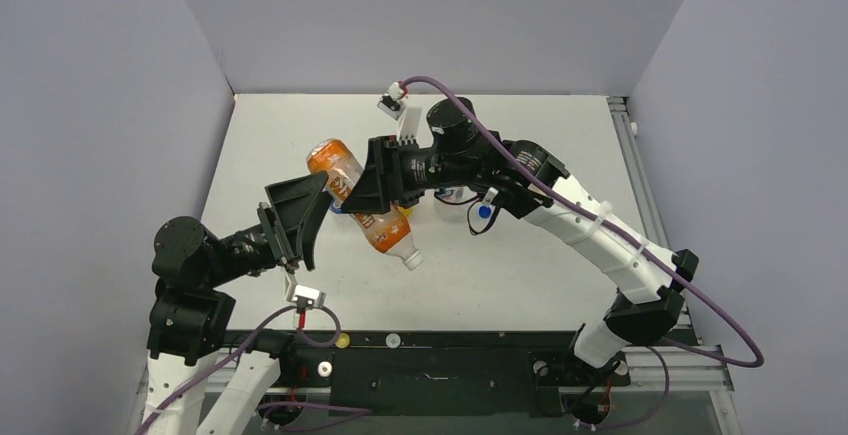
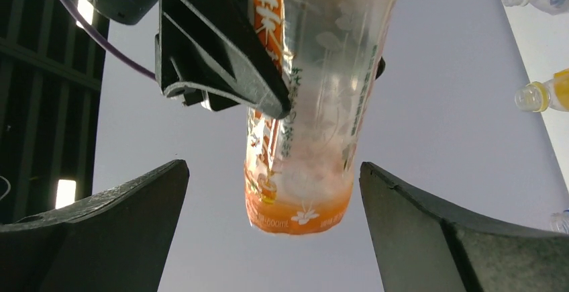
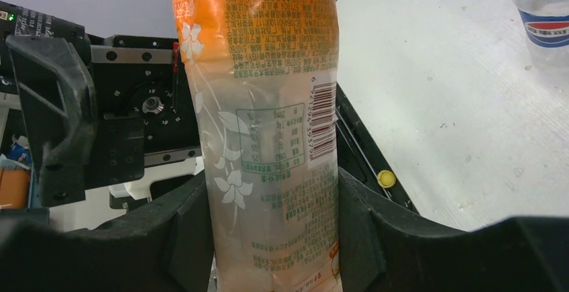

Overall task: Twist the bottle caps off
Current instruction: Pick up the plastic bottle at the center of the board, then unscrew the bottle cap from the plastic bottle.

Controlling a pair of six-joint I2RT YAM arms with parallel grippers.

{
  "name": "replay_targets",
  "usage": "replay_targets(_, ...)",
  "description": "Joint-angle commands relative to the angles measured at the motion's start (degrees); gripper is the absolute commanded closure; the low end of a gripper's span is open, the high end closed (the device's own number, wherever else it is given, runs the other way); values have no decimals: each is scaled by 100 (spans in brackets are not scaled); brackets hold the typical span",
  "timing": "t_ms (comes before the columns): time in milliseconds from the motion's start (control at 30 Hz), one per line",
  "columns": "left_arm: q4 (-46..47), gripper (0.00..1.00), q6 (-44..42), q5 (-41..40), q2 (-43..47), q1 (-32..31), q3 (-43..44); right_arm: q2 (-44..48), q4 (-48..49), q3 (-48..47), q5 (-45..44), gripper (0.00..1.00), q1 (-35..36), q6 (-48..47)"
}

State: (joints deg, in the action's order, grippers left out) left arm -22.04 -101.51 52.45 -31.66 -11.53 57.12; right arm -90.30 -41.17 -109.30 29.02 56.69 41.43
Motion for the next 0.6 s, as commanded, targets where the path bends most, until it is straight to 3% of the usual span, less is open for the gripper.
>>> replay_targets(0,-145,3,-690,213,16,-15,-34,-288,-59,-562,173,50,137,4)
replay_targets(233,-282,0,-826,50,-42,-11,-13,-680,-412,-1035,165,52,419,-145)
replay_targets(333,-442,12,-835,-91,-65,-11,50,-767,-454,-1133,176,53,435,-149)
replay_targets(433,-495,33,-760,-214,-28,-15,28,-852,-522,-1289,237,53,471,-201)
replay_targets(567,-345,49,-560,-291,-3,-14,-42,-1068,-925,-1800,303,50,509,-413)
